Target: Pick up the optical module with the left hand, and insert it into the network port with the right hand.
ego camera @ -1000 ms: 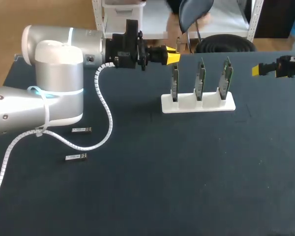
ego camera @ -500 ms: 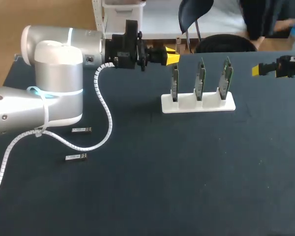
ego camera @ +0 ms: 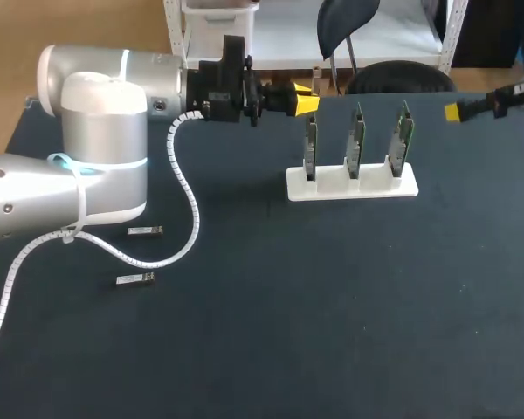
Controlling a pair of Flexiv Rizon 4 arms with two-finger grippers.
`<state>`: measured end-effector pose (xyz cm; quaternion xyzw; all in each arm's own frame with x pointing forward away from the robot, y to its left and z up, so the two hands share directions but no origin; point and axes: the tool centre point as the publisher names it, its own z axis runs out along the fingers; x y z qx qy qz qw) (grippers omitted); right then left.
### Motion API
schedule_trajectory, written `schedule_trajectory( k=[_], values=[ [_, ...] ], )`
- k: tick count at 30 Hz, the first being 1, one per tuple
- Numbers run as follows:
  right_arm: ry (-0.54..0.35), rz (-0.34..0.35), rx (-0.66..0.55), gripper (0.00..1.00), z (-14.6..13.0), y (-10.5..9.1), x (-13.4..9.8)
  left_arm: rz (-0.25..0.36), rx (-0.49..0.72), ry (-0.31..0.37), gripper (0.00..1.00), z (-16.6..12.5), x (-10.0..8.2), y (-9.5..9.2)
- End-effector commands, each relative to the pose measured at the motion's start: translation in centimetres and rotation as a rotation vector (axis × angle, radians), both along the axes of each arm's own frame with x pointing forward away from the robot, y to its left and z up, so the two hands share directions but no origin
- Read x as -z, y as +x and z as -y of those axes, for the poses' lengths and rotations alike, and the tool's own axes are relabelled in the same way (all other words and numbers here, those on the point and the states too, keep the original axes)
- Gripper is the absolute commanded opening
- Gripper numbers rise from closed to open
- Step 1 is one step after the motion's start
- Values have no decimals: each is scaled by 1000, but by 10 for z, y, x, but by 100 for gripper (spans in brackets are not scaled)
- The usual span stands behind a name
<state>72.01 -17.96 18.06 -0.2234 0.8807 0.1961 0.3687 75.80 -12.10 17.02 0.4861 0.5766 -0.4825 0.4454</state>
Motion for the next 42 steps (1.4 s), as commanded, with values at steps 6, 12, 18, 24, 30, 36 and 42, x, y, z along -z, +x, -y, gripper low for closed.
schedule_trajectory(
  k=[6, 12, 18, 24, 30, 36, 42],
  values=[
    [110, 53, -552, 100, -21, 41, -16, 0, -4, 1, 0, 0, 0, -1],
    [146, 63, -787, 100, -47, 51, -23, 0, -4, 1, 0, 0, 0, -1],
    [165, 48, -975, 100, -74, 49, -24, 0, -4, 1, 0, 0, 0, -1],
    [173, 47, -1106, 100, -100, 41, -24, 0, -4, 1, 0, 0, 0, -1],
    [191, 50, -1188, 100, -119, 37, -25, 0, -4, 1, 0, 0, 0, -1],
    [207, 53, -1203, 100, -138, 35, -24, 0, -4, 1, 0, 0, 0, -1],
    [219, 84, -1127, 100, -152, 35, -25, 0, -4, 1, 0, 0, 0, -1]
  ],
)
